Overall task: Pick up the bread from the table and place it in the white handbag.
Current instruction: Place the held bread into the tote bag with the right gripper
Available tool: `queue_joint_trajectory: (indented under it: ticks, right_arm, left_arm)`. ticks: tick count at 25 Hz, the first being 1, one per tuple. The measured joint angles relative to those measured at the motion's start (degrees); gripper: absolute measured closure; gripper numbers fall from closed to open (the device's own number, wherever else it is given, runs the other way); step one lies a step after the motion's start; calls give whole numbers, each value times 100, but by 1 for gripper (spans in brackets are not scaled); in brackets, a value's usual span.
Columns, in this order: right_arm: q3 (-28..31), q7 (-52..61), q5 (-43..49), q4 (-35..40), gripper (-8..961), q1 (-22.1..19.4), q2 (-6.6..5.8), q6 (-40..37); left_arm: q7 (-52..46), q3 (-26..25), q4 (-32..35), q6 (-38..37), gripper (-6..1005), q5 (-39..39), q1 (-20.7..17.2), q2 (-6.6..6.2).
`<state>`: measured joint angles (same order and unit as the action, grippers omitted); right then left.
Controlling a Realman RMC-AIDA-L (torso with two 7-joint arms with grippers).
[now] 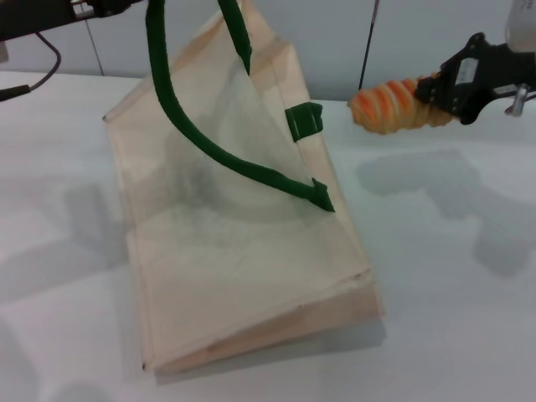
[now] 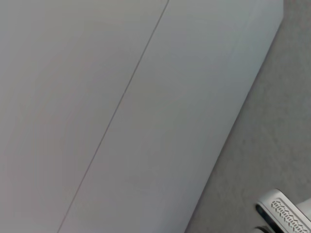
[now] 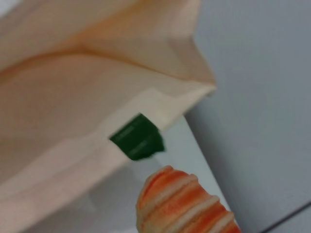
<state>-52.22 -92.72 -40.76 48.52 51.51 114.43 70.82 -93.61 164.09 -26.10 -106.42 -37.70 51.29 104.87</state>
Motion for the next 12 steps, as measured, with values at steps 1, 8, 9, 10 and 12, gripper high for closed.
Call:
queue_joint_trajectory:
  ticks: [1,8,9,10,12]
  right_arm:
    - [-5,-2,-4,0,908,14,21,44]
    - [-91,-85,-182,27,915,54,109,353]
    - [-96,-103,-219,18,915,56,114,399]
    - [-109,-122,-255,10,915,58,120,432]
    - [-163,-134,-334,5,914,59,124,474]
  left_arm:
    - [0,0,0,-1,859,0,3,-4]
    - [0,0,0,-2,859,0,67,-11]
    - [0,0,0,-2,859,0,80,-11]
    - [1,0,0,-2,859,0,85,-12]
    - [4,0,0,-2,859,0,88,-14]
